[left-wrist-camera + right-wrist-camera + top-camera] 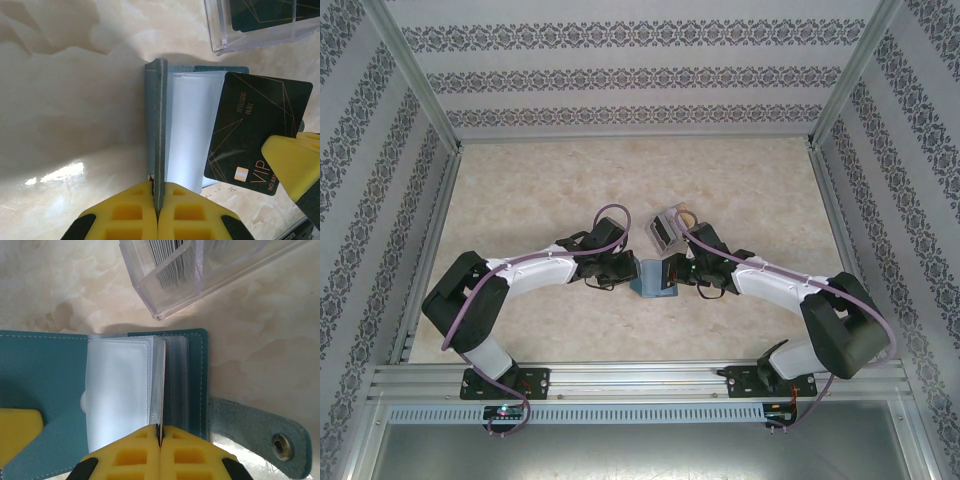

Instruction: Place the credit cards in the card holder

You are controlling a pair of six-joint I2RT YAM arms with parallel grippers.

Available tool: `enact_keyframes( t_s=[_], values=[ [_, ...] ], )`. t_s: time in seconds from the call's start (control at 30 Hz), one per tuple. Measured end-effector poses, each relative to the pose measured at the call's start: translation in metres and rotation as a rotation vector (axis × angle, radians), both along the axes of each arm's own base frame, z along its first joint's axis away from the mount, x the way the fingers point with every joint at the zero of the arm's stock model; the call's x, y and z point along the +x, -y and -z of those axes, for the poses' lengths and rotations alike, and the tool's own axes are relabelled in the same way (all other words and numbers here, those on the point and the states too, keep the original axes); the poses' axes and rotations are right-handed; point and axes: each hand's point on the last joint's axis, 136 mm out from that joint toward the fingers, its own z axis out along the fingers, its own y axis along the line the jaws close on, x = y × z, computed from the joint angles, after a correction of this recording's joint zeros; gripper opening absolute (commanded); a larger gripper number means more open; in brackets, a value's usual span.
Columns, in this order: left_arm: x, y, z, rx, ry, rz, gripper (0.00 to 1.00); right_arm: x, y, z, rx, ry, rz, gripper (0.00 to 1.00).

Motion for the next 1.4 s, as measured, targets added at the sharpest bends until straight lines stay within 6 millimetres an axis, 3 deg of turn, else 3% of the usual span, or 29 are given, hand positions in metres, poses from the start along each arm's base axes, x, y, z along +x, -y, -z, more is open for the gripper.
enact_keyframes(
  t_s=[0.17,0.4,0.67,0.9,1.13,1.4],
  values=[
    [0.000,0.000,0.001,0.000,-0.002,0.001,0.00,0.000,-0.001,-0.006,0.012,0.013,-0.003,0.00],
    [0.001,0.006,0.005,-0.022,-0.010,0.012,0.00,0.001,-0.010,0.004,0.036,-0.016,-0.011,0.00],
    [0.005,0.013,0.004,-0.083,0.005,0.025,0.01,0.004,-0.021,-0.004,0.084,-0.007,-0.017,0.00],
    [0.002,0.004,0.029,-0.101,-0.036,-0.005,0.01,0.002,-0.026,-0.018,0.134,-0.003,-0.023,0.00],
    [0.001,0.005,0.031,-0.106,-0.034,-0.003,0.01,0.006,-0.011,-0.056,0.164,0.086,0.013,0.00],
    [0.001,0.004,0.035,-0.100,-0.041,-0.003,0.01,0.002,0.017,-0.040,0.050,0.047,0.071,0.00]
  ],
)
